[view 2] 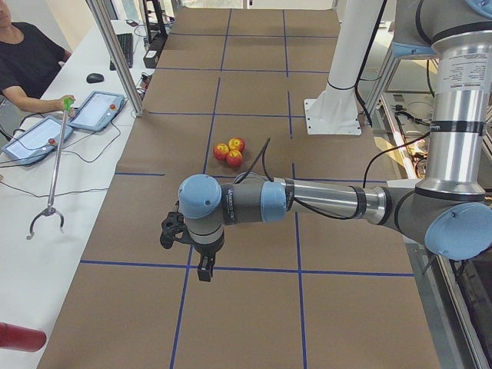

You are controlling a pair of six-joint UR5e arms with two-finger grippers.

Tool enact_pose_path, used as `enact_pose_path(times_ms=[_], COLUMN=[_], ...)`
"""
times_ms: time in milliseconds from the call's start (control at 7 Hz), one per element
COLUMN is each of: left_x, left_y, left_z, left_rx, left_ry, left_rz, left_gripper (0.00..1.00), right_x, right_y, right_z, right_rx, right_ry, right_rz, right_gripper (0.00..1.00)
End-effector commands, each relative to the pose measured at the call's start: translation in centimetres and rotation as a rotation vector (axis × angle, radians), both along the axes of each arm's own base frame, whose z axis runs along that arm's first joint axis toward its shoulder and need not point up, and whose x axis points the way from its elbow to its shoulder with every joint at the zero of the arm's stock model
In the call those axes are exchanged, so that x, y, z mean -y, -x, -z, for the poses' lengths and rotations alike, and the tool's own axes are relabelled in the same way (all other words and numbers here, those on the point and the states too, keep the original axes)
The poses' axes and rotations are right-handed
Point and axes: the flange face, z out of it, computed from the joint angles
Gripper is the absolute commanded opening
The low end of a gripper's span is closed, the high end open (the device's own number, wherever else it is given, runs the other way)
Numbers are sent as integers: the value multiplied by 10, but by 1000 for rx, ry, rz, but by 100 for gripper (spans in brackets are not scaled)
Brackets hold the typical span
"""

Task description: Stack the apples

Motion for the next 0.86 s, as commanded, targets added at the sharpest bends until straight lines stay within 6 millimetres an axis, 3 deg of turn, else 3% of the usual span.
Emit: enact_pose_path(times_ms=[0, 429, 571, 714], left_x=[3, 4, -1, 5], left_y=[-1, -2, -4, -3], left_z=[-4, -5, -16, -39], left_rx=[10, 11, 10, 23], left_ry=[-48, -46, -42, -124], left_rz=[-22, -18, -15, -15], left_gripper=[100, 100, 100, 100], right_x=[0, 0, 0, 0], right_y=[0, 0, 0, 0], right_z=[0, 0, 1, 0], right_rx=[1, -1, -1, -1], right_ry=[0, 2, 0, 0], right_rz=[0, 0, 0, 0], right_gripper=[100, 100, 100, 100])
